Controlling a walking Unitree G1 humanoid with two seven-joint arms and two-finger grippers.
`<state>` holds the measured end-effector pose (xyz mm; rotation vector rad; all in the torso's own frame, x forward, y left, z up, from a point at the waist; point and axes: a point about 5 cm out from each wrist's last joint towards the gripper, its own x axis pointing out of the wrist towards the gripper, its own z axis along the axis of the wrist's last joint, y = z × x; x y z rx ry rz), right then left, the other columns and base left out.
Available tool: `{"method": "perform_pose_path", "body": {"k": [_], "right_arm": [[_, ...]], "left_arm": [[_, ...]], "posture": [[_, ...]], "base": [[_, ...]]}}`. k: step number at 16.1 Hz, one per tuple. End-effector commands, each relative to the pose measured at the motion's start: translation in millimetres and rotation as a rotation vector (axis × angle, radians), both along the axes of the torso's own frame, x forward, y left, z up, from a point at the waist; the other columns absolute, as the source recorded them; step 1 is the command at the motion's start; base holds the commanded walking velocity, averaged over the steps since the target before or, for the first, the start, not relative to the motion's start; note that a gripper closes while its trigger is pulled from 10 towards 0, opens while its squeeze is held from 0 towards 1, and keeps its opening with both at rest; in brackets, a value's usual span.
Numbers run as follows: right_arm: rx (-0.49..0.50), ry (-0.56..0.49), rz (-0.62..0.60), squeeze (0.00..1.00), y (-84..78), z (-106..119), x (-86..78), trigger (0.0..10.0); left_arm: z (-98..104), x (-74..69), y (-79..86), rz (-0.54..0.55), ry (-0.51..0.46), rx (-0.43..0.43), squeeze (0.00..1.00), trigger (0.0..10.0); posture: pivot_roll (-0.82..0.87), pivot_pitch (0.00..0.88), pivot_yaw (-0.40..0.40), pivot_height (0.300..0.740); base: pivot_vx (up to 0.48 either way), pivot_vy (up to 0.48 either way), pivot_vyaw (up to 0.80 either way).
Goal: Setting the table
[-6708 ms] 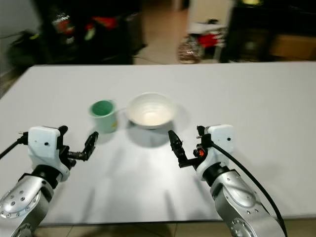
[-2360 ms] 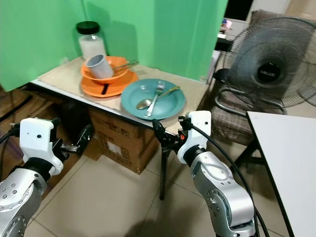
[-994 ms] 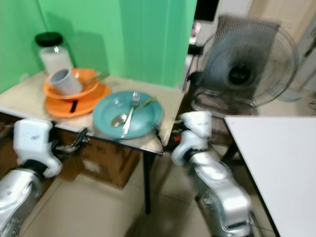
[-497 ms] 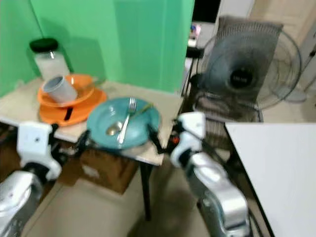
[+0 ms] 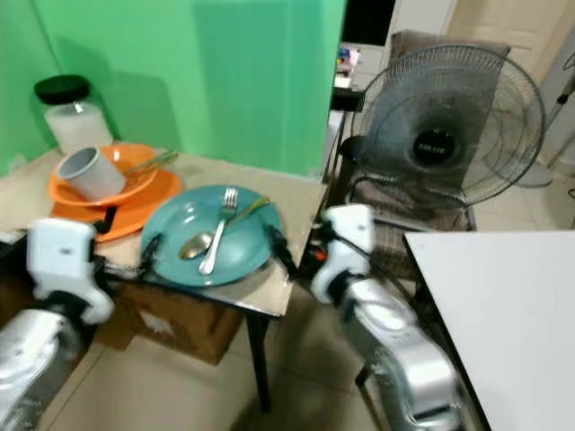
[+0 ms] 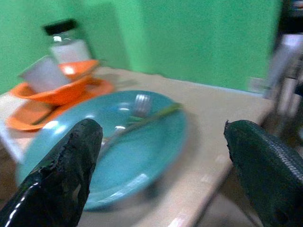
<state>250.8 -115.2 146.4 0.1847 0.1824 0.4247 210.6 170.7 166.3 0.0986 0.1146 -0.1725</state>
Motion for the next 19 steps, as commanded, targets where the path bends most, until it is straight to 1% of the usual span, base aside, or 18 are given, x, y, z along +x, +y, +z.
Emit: {"method": "perform_pose_path", "body": {"k": [1, 8, 12, 16, 19], "right_arm": [[0.009, -0.015, 0.007, 0.0, 3.9, 3.3, 0.6, 10.0], [0.013, -0.015, 0.007, 0.0, 4.1, 3.3, 1.0, 10.0], [0.011, -0.013, 0.011, 0.0, 4.6, 2.9, 0.7, 10.0], [0.006, -0.017, 0.01, 0.0, 3.0, 3.0, 0.1, 10.0], [-0.001, -0.01, 0.015, 0.0, 1.9, 1.3, -1.0, 10.0]], "left_arm": [[1.4, 0.3, 4.9, 0.019, -0.004, 0.013, 0.0, 10.0], [1.6, 1.1, 4.0, 0.011, -0.003, 0.015, 0.0, 10.0], [2.1, 1.5, 3.7, 0.005, -0.004, 0.017, 0.0, 10.0], [2.0, 2.0, 2.6, -0.006, 0.0, 0.021, 0.0, 10.0], [0.2, 1.8, 0.6, -0.049, 0.014, 0.045, 0.0, 10.0]], "posture": [[0.03, 0.0, 0.02, 0.74], [0.03, 0.0, 0.022, 0.74], [0.03, 0.0, 0.023, 0.74], [0.03, 0.0, 0.027, 0.74], [0.02, 0.0, 0.029, 0.74]], "base": [[0.266, 0.0, 0.0], [0.266, 0.0, 0.0], [0.266, 0.0, -0.68], [0.264, 0.0, 0.0], [0.178, 0.0, 0.0]]}}
